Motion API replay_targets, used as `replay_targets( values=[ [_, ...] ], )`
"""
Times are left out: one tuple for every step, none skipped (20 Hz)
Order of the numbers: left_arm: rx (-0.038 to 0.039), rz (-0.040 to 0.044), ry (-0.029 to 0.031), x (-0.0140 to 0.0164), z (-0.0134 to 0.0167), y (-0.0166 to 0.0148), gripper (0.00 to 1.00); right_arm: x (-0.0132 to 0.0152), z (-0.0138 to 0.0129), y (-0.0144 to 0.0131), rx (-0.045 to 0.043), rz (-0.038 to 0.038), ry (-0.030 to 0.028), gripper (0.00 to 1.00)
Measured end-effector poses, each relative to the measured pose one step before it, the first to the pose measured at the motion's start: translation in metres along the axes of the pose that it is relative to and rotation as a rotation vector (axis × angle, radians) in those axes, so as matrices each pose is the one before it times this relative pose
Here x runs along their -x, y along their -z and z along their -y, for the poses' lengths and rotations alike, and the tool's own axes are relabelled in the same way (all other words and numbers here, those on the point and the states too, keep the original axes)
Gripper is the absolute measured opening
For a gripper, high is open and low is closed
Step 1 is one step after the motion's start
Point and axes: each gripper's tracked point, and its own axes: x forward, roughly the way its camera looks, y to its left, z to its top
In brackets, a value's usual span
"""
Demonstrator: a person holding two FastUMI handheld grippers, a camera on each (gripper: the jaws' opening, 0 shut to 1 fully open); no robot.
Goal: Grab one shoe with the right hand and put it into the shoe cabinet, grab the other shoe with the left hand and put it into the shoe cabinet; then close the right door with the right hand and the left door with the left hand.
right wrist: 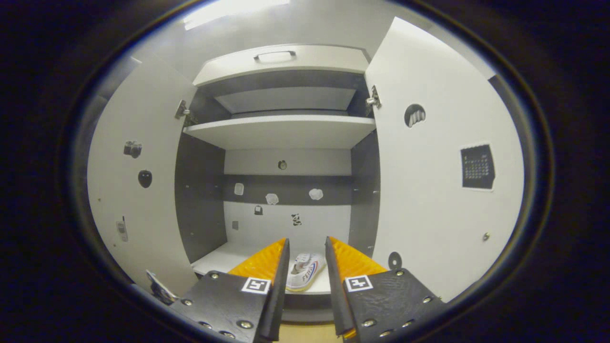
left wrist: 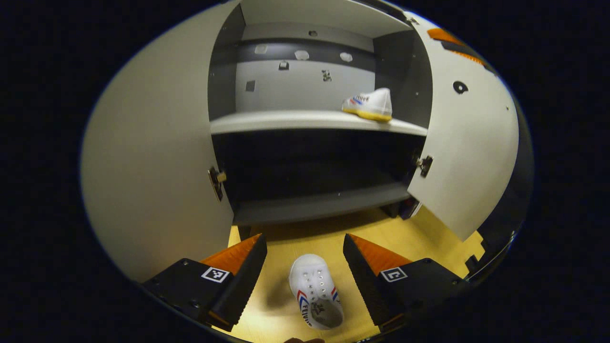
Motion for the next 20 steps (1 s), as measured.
replay_targets(
  values=[
    [0.00067,-0.03808,0.00508,-0.00824,-0.00086,0.01585,0.99,0.00743,0.00303,-0.00597,0.00168,0.00778,0.00799,0.42],
    [-0.00203,-0.03755,0.00501,-0.00834,-0.00022,0.01638,0.99,0.00700,0.00341,-0.00482,-0.00150,0.00567,0.00549,0.43],
    [0.00125,-0.04182,0.00516,-0.00536,0.00013,0.01569,0.98,0.00564,0.00300,-0.00474,0.00000,0.00423,0.00722,0.42],
    [0.00986,-0.04009,0.01258,-0.00592,0.00155,0.01370,0.98,0.00534,0.00616,-0.00457,0.00586,0.00748,0.01229,0.42],
    [0.01974,-0.03839,0.01653,-0.00521,0.00251,0.01444,0.98,0.00410,0.00640,-0.00435,0.00853,0.00940,0.01716,0.42],
    [0.02310,-0.03703,0.00888,-0.00483,0.00061,0.01384,0.96,0.00501,0.00455,-0.00277,0.00503,0.00760,0.01316,0.42],
    [0.02254,-0.02807,0.00516,-0.00533,-0.00088,0.01052,0.95,0.00286,0.00313,-0.00220,0.00004,0.00447,0.00922,0.42],
    [0.02209,-0.02733,0.00380,-0.00422,-0.00145,0.00873,0.96,0.00243,0.00252,0.00027,-0.00074,-0.00003,0.00924,0.39],
    [0.02083,-0.01733,0.00115,-0.00306,-0.00195,0.00686,0.95,0.00158,0.00247,0.00029,0.00062,-0.00008,0.00776,0.39],
    [0.01820,-0.01784,0.00092,-0.00452,-0.00234,0.00755,0.95,0.00159,0.00359,0.00040,0.00269,-0.00014,0.00764,0.39],
    [0.01584,-0.01708,-0.00062,-0.00368,-0.00195,0.00644,0.96,0.00055,0.00250,0.00007,0.00423,0.00094,0.00534,0.42],
    [0.01335,-0.01577,-0.00321,-0.00295,-0.00300,0.00628,0.96,0.00061,0.00158,-0.00042,0.00317,0.00265,0.00612,0.43],
    [0.01029,-0.01788,0.00107,-0.00333,-0.00065,0.00560,0.96,-0.00011,0.00047,0.00128,0.00173,-0.00032,0.00246,0.43],
    [0.00648,-0.01726,0.00142,-0.00182,-0.00136,0.00877,0.95,0.00116,-0.00098,-0.00115,0.00105,0.00275,0.00048,0.43],
    [0.00933,0.00401,0.00655,-0.00225,0.00050,0.00000,0.95,-0.00081,-0.00029,0.00044,0.00323,0.00072,0.00018,0.43],
    [0.00859,0.00472,0.00772,-0.00324,0.00112,-0.00003,0.96,-0.00280,-0.00037,0.00152,0.00493,-0.00068,-0.00050,0.43],
    [0.00741,-0.00687,0.00495,-0.00128,0.00017,0.00183,0.95,-0.00141,-0.00054,0.00125,0.00555,-0.00099,0.00060,0.42],
    [0.00003,-0.01827,0.00414,-0.00132,0.00010,0.00497,0.88,0.00079,0.00006,0.00076,0.00585,-0.00061,0.00103,0.43],
    [-0.00259,-0.04044,-0.00521,-0.00139,-0.00078,0.00882,0.74,0.00027,-0.00015,0.00081,0.00418,-0.00025,0.00231,0.43],
    [-0.00767,0.03295,0.00035,0.00013,0.00003,-0.01079,0.60,-0.00208,-0.00020,-0.00129,0.00443,0.00131,0.00202,0.43]
  ],
)
